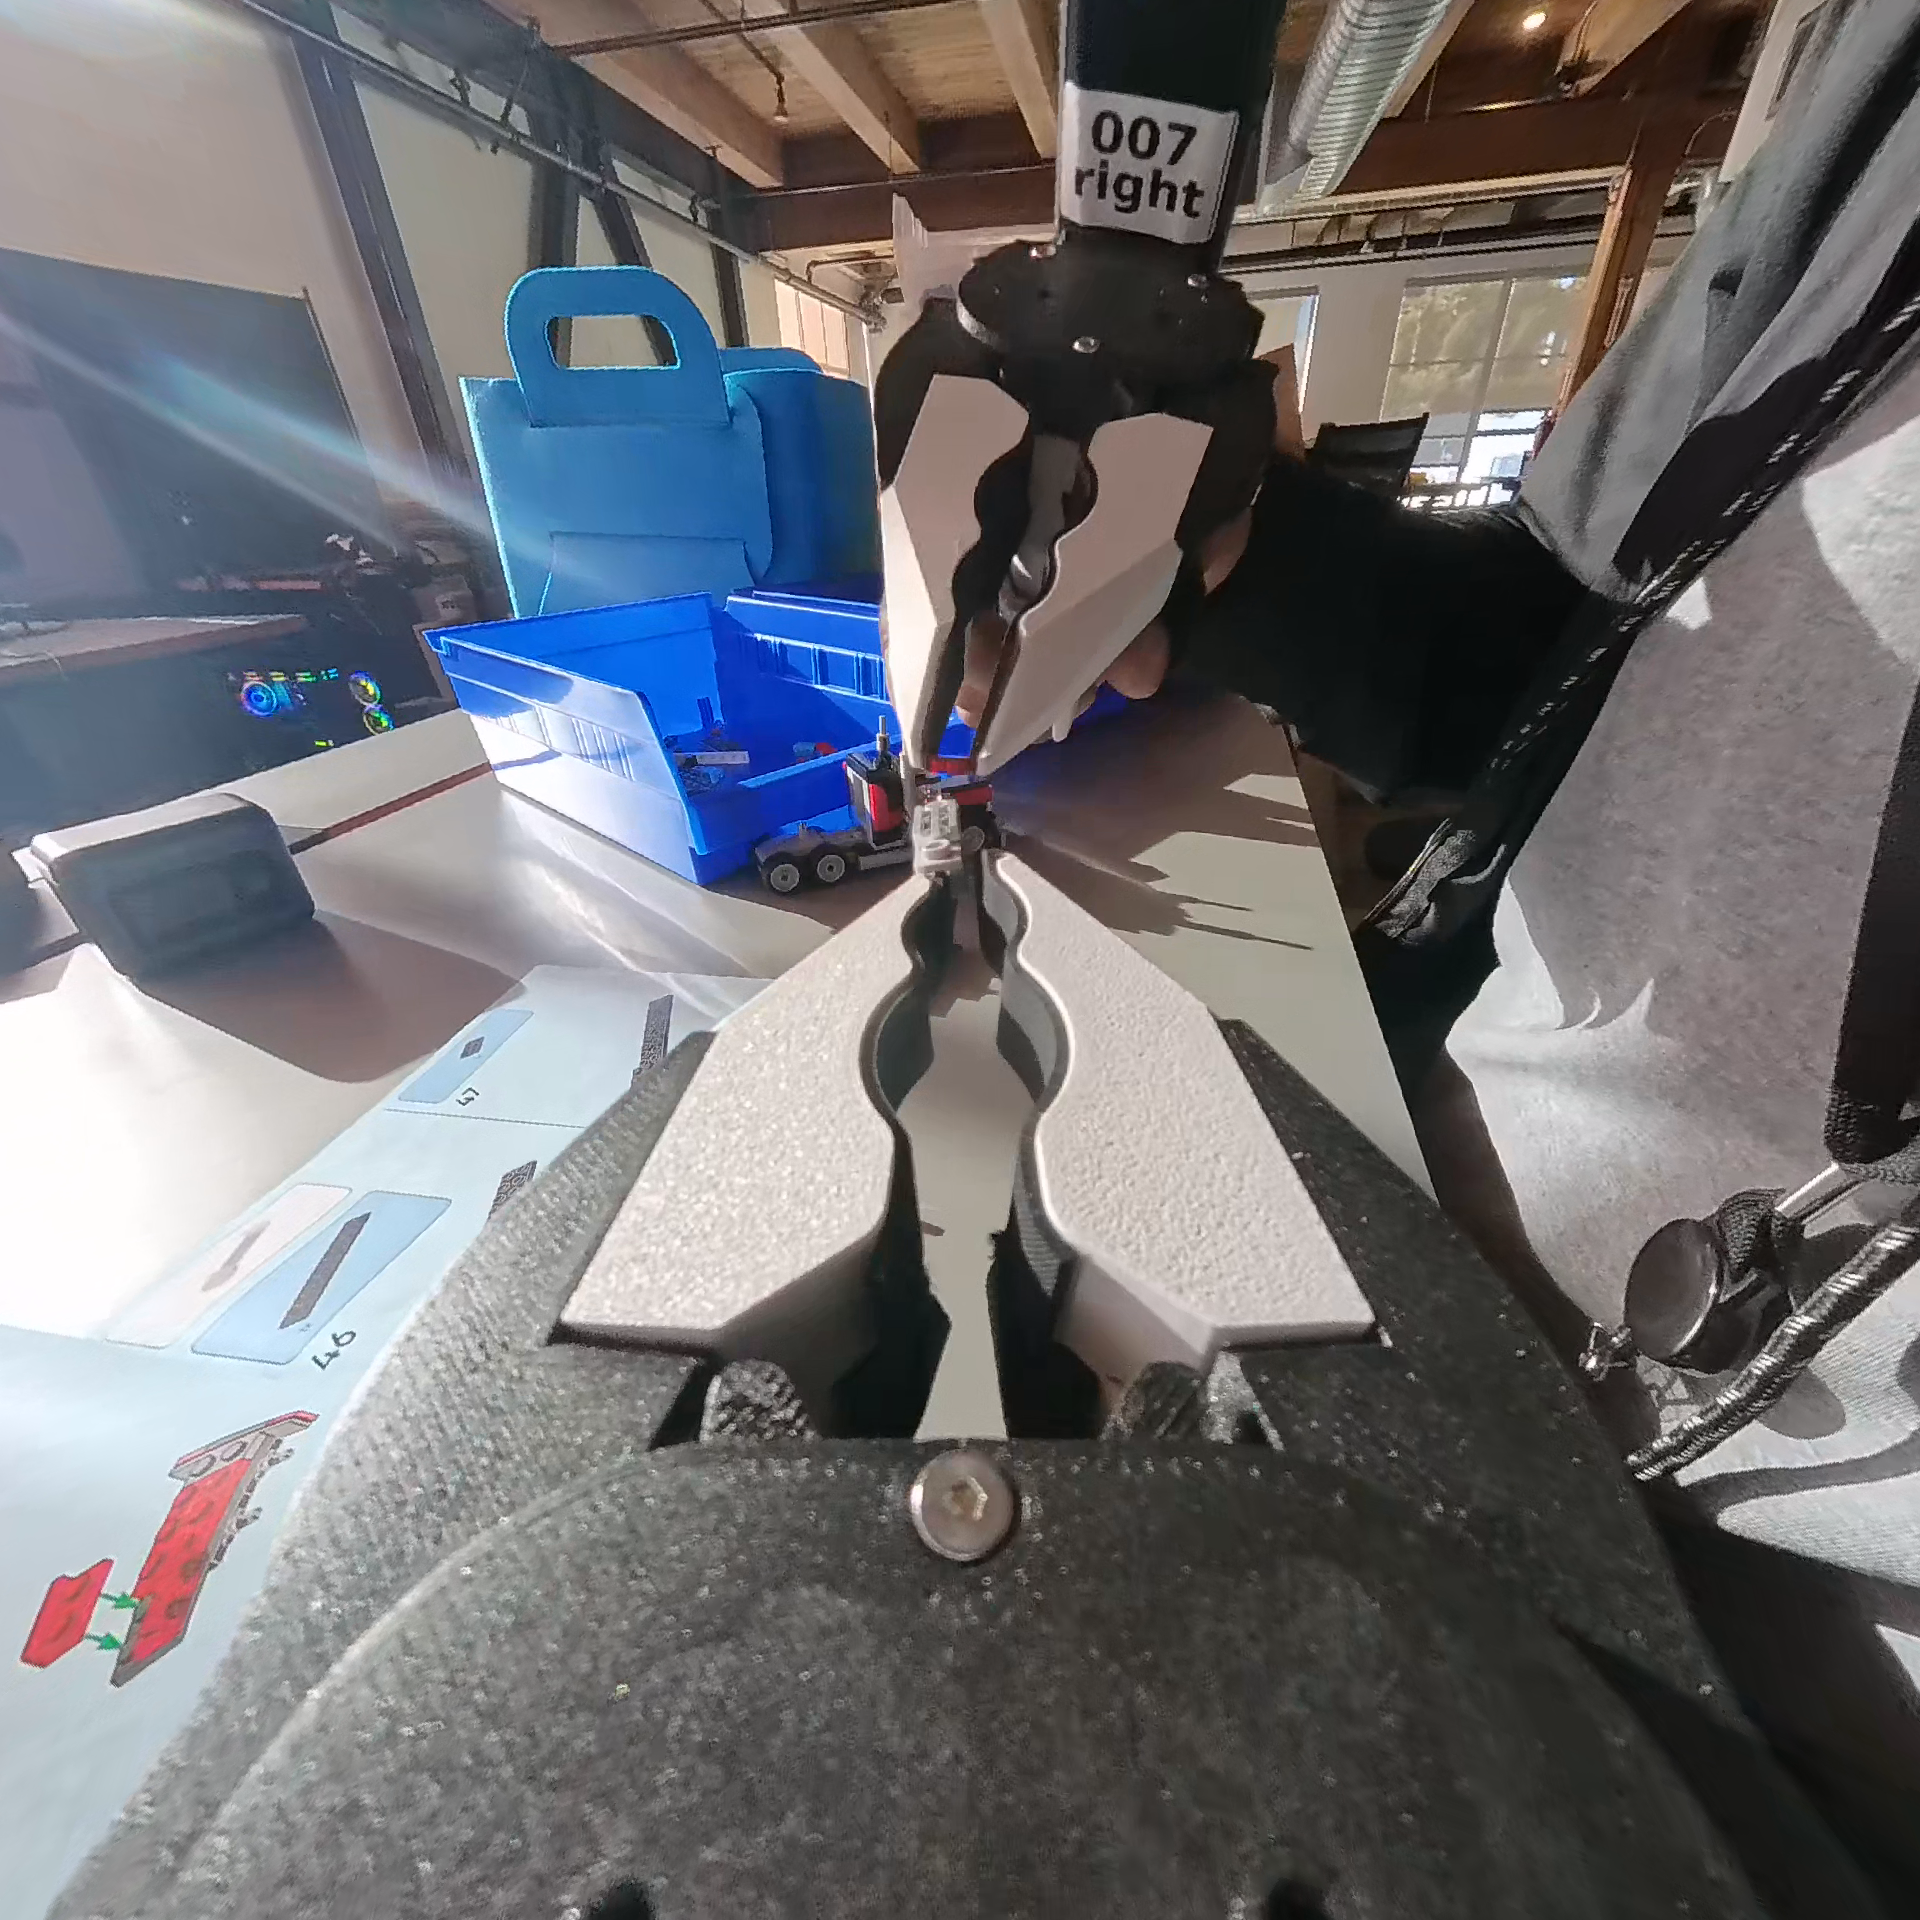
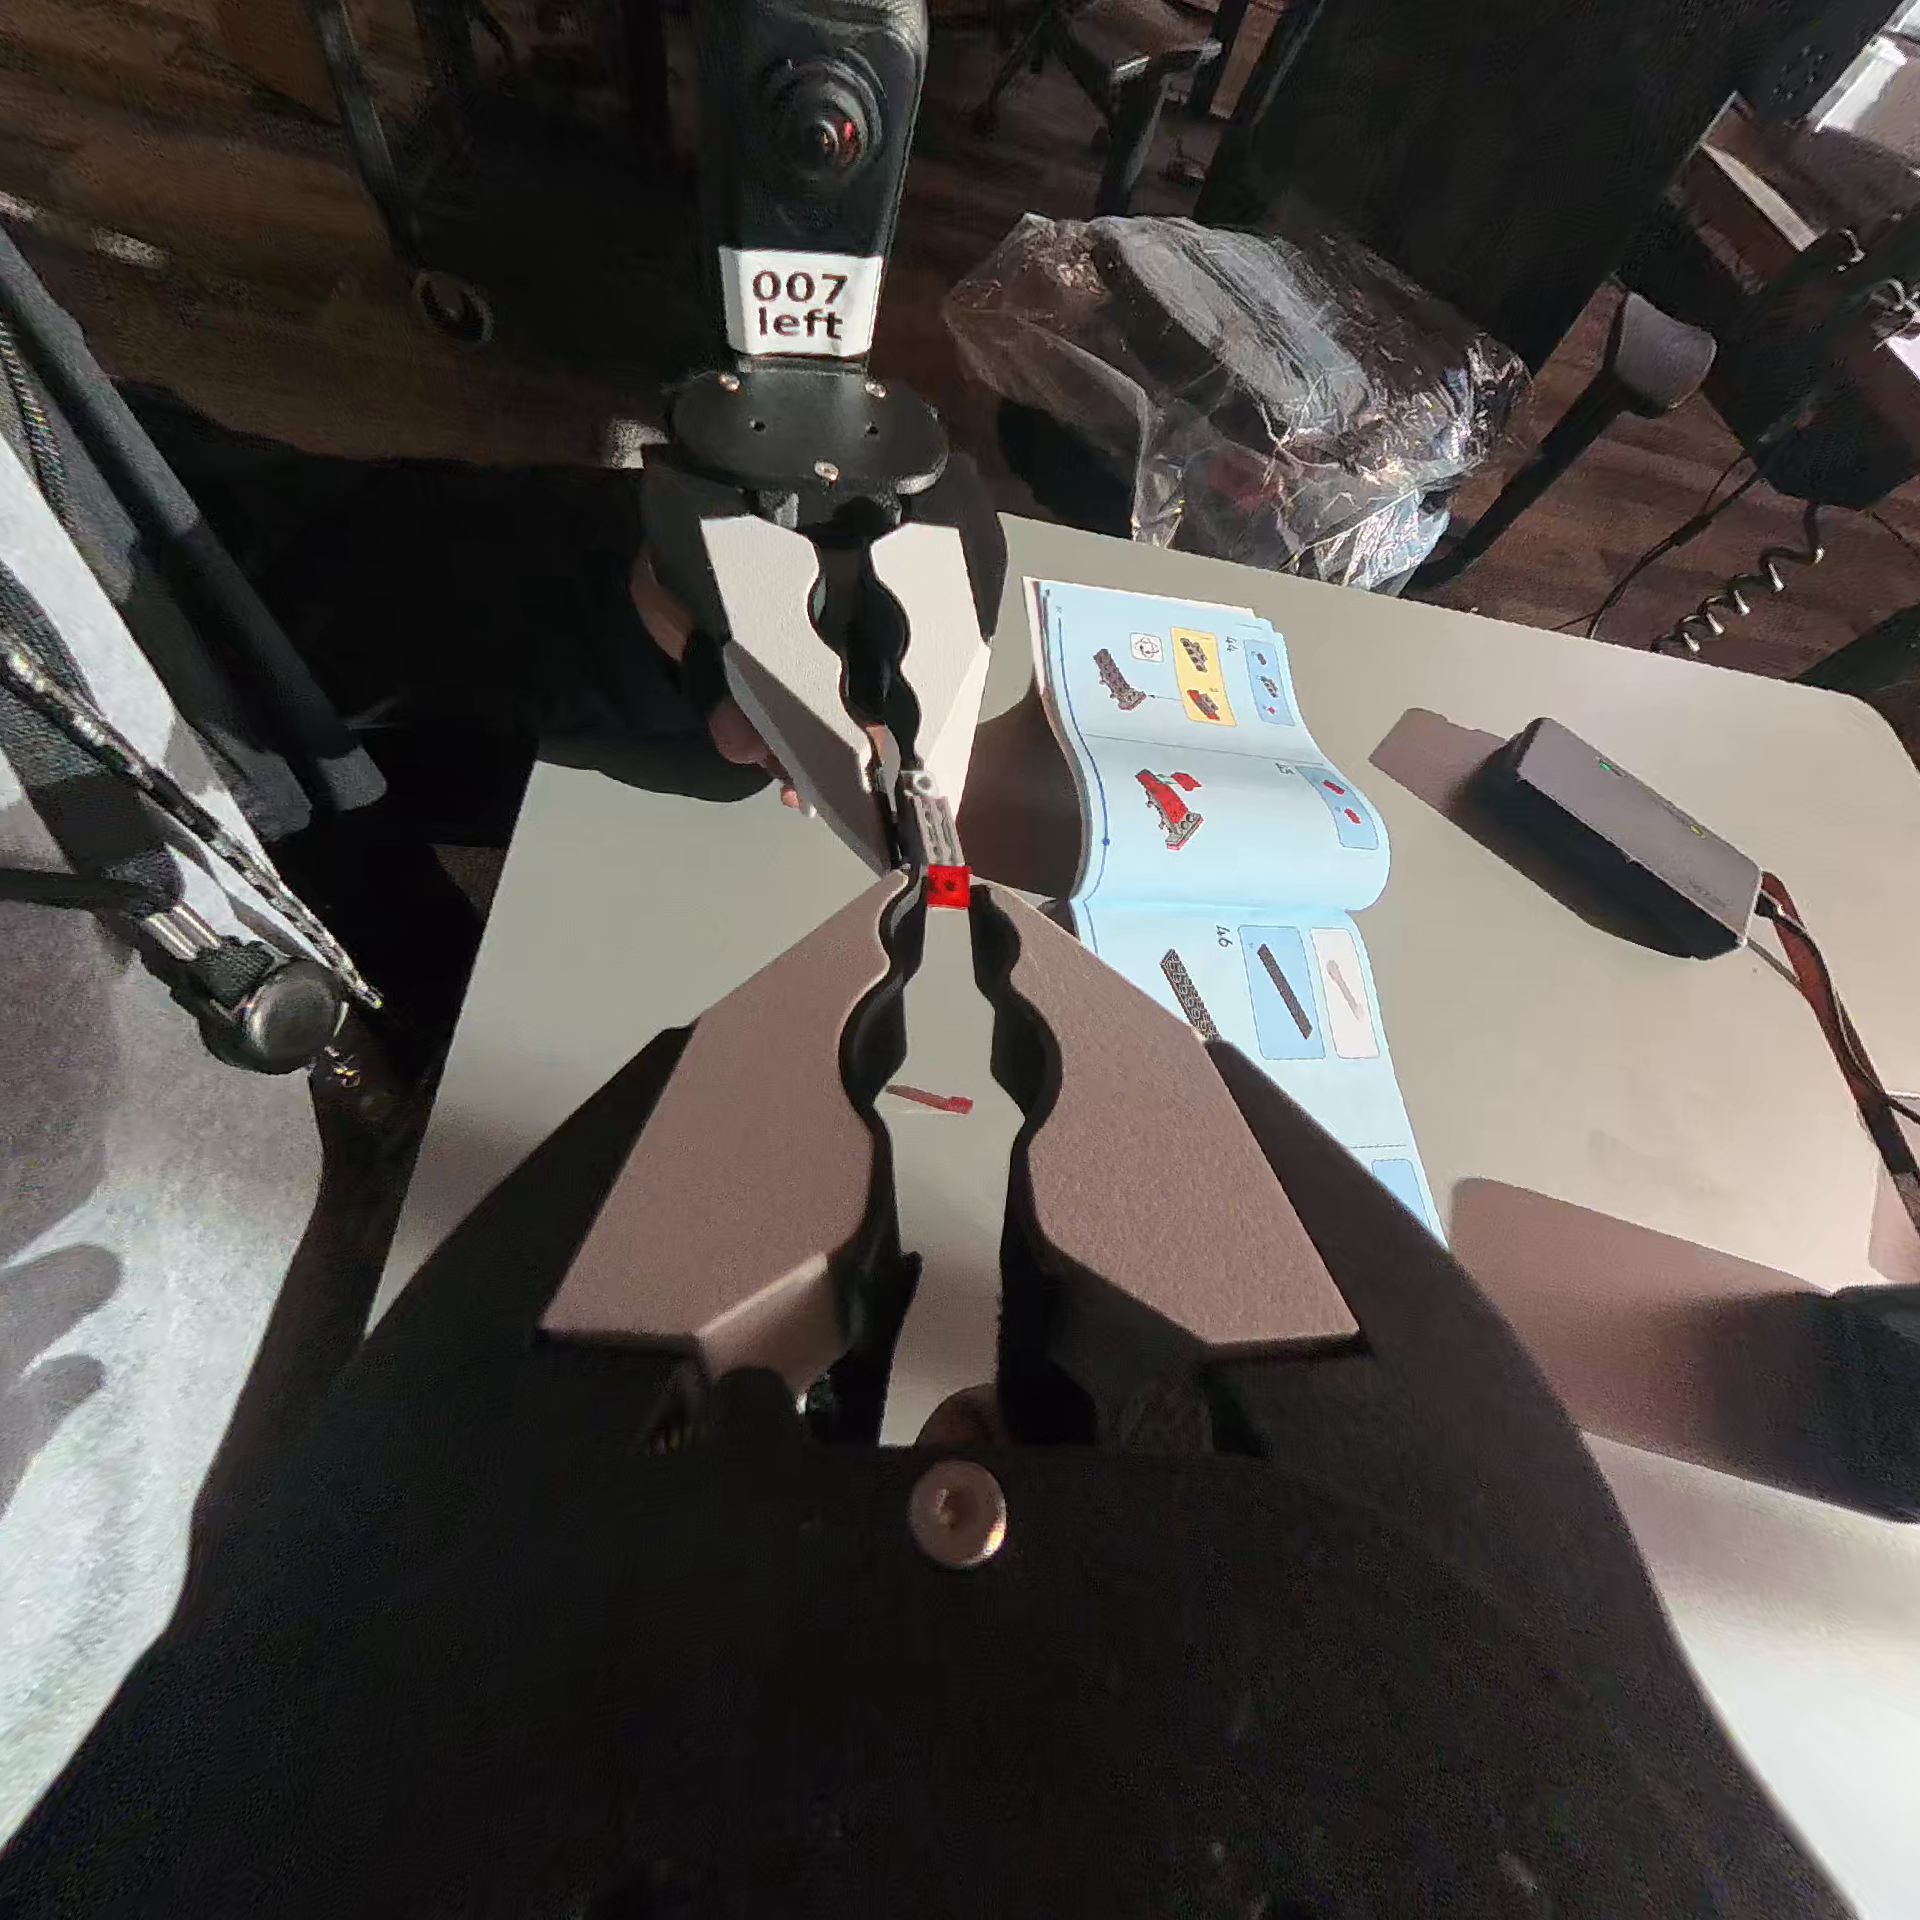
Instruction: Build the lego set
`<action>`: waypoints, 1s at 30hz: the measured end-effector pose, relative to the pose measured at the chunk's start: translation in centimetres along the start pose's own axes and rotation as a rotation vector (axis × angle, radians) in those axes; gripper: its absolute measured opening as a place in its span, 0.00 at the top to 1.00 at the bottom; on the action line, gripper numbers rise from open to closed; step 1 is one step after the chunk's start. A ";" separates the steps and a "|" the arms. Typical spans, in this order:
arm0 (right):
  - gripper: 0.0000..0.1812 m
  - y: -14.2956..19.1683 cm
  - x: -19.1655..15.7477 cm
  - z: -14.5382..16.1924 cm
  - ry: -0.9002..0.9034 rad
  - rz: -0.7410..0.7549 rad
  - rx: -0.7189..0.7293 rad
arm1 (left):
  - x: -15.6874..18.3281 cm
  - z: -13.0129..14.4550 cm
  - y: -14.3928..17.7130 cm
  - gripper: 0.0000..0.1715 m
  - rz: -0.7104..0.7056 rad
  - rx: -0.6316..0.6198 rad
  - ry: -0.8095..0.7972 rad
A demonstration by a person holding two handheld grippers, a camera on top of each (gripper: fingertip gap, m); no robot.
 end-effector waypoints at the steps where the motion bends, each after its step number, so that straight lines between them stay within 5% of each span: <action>1: 0.95 0.0 0.0 -0.1 0.002 -0.005 -0.002 | 0.1 0.0 0.0 0.97 0.004 0.005 -0.004; 30: 0.94 -0.2 -0.2 -0.5 0.024 -0.029 0.011 | 0.5 -0.6 0.0 0.97 0.031 0.054 -0.012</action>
Point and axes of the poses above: each gripper's, where its closed fingertips meet, y back along the fingers, z out of its underside, x = y × z across the jaws, the point moved 6 cm from there along y, back along the fingers, and after that the axes turned 8 degrees about x, right-handed, at the moved point
